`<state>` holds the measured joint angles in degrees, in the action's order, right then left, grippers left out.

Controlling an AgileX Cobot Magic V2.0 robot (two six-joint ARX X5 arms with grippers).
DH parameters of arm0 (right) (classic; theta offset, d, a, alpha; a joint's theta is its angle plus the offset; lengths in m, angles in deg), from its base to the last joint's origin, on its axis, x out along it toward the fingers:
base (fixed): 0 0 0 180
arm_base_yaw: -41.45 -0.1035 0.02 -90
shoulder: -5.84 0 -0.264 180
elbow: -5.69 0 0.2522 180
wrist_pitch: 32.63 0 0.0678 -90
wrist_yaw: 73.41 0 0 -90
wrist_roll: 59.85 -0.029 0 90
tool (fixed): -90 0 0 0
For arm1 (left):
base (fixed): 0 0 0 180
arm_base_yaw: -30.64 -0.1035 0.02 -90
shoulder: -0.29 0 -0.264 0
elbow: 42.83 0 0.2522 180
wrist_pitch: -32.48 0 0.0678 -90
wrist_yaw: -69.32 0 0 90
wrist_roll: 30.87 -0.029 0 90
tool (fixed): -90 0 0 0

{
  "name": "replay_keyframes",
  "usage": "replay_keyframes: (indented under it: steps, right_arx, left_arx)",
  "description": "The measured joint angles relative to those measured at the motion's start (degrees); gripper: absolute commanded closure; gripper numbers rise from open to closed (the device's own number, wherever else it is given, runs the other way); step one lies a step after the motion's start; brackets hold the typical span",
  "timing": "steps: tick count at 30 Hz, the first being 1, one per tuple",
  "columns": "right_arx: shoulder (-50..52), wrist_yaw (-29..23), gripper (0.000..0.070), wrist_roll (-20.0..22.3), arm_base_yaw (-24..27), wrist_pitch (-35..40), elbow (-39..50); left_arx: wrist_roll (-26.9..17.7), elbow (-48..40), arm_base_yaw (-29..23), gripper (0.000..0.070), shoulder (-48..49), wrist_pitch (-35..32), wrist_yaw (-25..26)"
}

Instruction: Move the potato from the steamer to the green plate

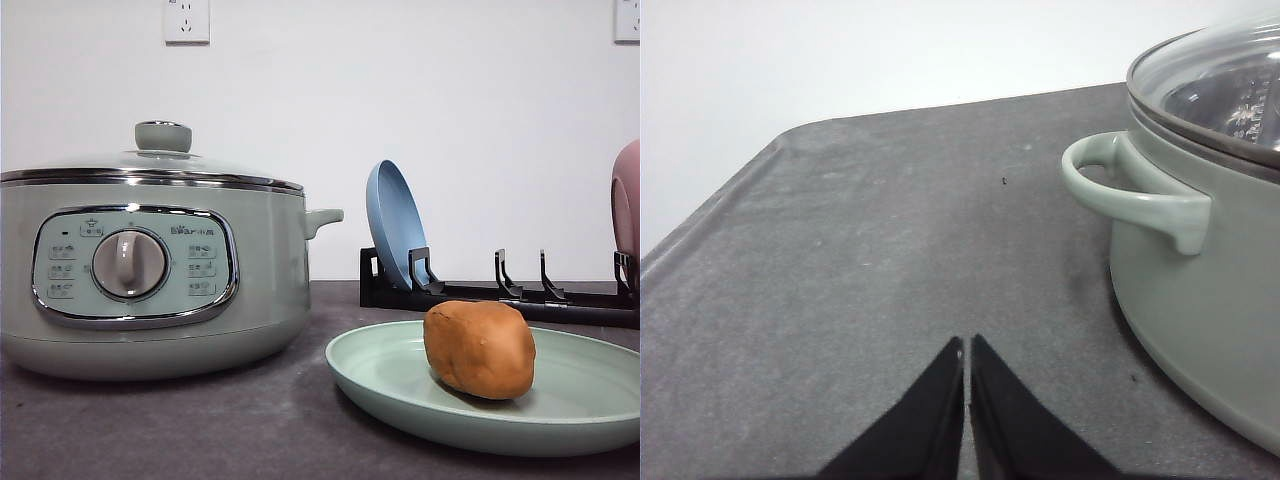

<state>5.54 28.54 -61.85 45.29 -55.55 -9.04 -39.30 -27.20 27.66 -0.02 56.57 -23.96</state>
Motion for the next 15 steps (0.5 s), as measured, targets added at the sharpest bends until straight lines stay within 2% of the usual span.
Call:
replay_keyframes:
  steps: [15]
  right_arx:
    - [0.0, 0.0, 0.07, -0.2, 0.0, 0.0, 0.0]
  left_arx:
    - [0.0, 0.0, 0.0, 0.0697, 0.0, 0.0, 0.0]
